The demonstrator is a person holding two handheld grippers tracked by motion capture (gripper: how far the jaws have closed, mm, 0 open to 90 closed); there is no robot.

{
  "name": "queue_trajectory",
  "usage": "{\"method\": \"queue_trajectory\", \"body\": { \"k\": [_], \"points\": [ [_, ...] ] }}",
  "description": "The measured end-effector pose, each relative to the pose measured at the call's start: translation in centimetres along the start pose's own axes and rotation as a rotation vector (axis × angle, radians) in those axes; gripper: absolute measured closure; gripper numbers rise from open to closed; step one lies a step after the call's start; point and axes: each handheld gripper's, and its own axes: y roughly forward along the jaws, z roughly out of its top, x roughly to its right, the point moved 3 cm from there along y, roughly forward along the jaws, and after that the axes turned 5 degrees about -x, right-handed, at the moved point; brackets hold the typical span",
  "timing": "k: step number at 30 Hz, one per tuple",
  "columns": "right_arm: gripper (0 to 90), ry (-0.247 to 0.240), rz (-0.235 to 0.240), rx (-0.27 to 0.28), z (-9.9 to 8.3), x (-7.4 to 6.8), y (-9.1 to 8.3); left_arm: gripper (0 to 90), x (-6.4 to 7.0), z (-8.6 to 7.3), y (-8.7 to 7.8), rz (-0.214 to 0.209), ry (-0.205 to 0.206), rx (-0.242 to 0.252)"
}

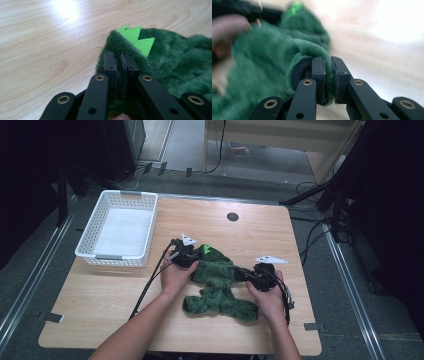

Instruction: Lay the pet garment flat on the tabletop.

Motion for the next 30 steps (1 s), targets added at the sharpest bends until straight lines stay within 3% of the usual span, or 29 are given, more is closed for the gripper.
{"method": "queue_trajectory", "body": {
  "k": [1, 4, 6, 9, 11, 14, 15, 16, 17, 18, 19, 20, 21, 22, 23, 25, 26, 27, 28, 29, 30],
  "points": [
    [82.0, -0.004, -0.039, -0.013, -0.3, 0.4, 0.1, 84.7, 0.0, 0.1, 0.1, 0.01, 0.004, -0.006],
    [78.0, 0.021, -0.043, -0.056, -0.8, 1.2, 0.6, 84.2, 0.0, 0.6, 0.4, 0.029, 0.01, -0.014],
    [74.7, 0.004, -0.056, -0.052, -0.8, 1.1, 0.6, 83.4, 0.0, 1.1, 0.8, 0.026, 0.01, -0.023],
    [63.5, -0.004, -0.031, -0.008, -0.1, 0.7, 0.0, 81.9, -0.4, 1.9, 1.4, -0.007, -0.017, -0.033],
    [53.5, 0.003, -0.05, 0.04, 0.6, 0.5, -0.9, 80.4, -0.4, 2.0, 1.5, -0.017, -0.023, -0.031],
    [54.5, 0.008, -0.045, 0.117, 1.6, -0.3, -2.3, 77.7, -0.4, 2.2, 1.3, -0.045, -0.026, -0.014],
    [56.1, -0.001, -0.027, 0.15, 2.0, -1.1, -3.0, 75.9, -0.2, 2.3, 1.3, -0.066, -0.03, 0.006],
    [60.4, -0.034, 0.012, 0.182, 2.5, -3.1, -3.7, 74.4, 0.0, 2.5, 1.0, -0.091, -0.013, 0.033],
    [60.4, -0.034, 0.012, 0.182, 2.5, -3.1, -3.7, 74.1, 0.0, 2.5, 1.0, -0.091, -0.013, 0.033],
    [61.1, -0.053, 0.027, 0.169, 2.5, -4.3, -3.5, 74.1, 0.0, 2.6, 0.9, -0.1, -0.013, 0.045],
    [61.9, -0.084, 0.04, 0.108, 2.2, -6.3, -2.3, 74.8, 0.0, 2.8, 0.7, -0.101, -0.017, 0.056],
    [61.1, -0.085, 0.068, 0.071, 1.8, -7.1, -1.5, 77.3, -0.3, 3.0, -0.2, -0.067, -0.024, 0.121],
    [59.4, -0.09, 0.08, 0.04, 1.4, -7.7, -0.7, 78.5, -0.5, 3.2, -0.6, -0.06, -0.035, 0.156],
    [59.4, -0.09, 0.08, 0.04, 1.4, -7.7, -0.7, 79.1, -0.5, 3.2, -0.6, -0.06, -0.035, 0.156],
    [53.1, -0.118, 0.036, -0.006, 0.4, -8.5, 0.8, 79.9, -0.9, 3.4, -1.2, -0.064, -0.056, 0.186],
    [50.7, -0.125, 0.017, -0.015, 0.1, -8.7, 1.2, 79.5, -1.0, 3.5, -1.2, -0.077, -0.061, 0.185],
    [49.5, -0.111, 0.0, -0.004, -0.3, -8.7, 1.4, 78.6, -1.0, 3.6, -0.9, -0.112, -0.059, 0.142],
    [49.0, -0.101, 0.002, 0.002, -0.4, -8.7, 1.4, 77.4, -1.0, 3.6, -0.9, -0.112, -0.059, 0.142],
    [49.0, -0.101, 0.002, 0.002, -0.4, -8.7, 1.4, 77.4, -0.8, 3.6, -0.5, -0.131, -0.047, 0.109],
    [49.0, -0.094, -0.004, -0.003, -0.6, -8.6, 1.5, 76.3, 0.0, 3.5, 0.2, -0.145, -0.007, 0.081],
    [49.0, -0.094, -0.004, -0.003, -0.6, -8.6, 1.5, 77.6, 0.0, 3.5, 0.2, -0.145, -0.007, 0.081]
  ]
}}
